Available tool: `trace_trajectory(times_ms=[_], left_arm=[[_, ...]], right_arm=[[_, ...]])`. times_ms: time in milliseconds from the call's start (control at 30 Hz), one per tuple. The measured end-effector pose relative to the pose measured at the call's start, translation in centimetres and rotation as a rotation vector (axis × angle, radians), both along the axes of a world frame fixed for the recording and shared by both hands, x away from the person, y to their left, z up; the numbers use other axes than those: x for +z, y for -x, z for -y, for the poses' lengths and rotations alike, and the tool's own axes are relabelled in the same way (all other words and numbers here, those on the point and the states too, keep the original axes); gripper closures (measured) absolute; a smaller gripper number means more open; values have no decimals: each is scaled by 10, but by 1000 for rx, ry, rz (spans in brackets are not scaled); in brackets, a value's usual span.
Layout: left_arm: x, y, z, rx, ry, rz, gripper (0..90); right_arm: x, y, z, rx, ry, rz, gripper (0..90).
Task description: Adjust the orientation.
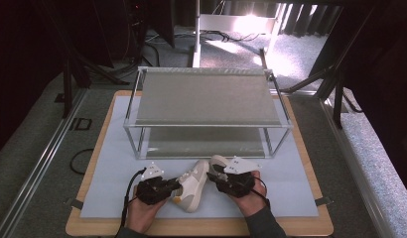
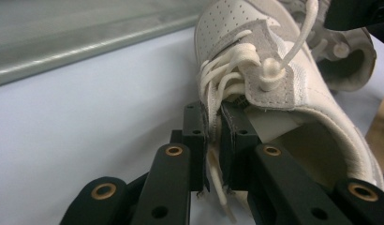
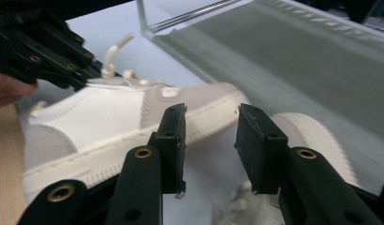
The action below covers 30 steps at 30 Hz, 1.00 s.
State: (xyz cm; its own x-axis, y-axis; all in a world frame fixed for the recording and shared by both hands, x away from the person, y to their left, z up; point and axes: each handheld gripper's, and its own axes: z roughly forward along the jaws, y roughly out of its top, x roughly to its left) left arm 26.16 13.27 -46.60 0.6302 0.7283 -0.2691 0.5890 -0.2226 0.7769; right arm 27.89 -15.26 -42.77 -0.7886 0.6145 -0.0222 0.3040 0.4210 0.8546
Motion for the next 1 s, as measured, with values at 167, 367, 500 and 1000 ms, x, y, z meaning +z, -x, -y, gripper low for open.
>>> trace_trajectory(times_ms=[167, 367, 500, 1000], left_arm=[[5, 0, -12, 57, 7, 17, 820], [9, 0, -23, 117, 11, 31, 820], [12, 0, -29, 126, -4, 40, 818], [19, 0, -26, 136, -22, 61, 791]], right_arm=[[-1, -2, 12, -38, -7, 2, 613], [-1, -3, 18, -55, -5, -1, 616], [-1, -3, 19, -57, -5, -1, 617], [1, 0, 33, -74, -7, 4, 617]])
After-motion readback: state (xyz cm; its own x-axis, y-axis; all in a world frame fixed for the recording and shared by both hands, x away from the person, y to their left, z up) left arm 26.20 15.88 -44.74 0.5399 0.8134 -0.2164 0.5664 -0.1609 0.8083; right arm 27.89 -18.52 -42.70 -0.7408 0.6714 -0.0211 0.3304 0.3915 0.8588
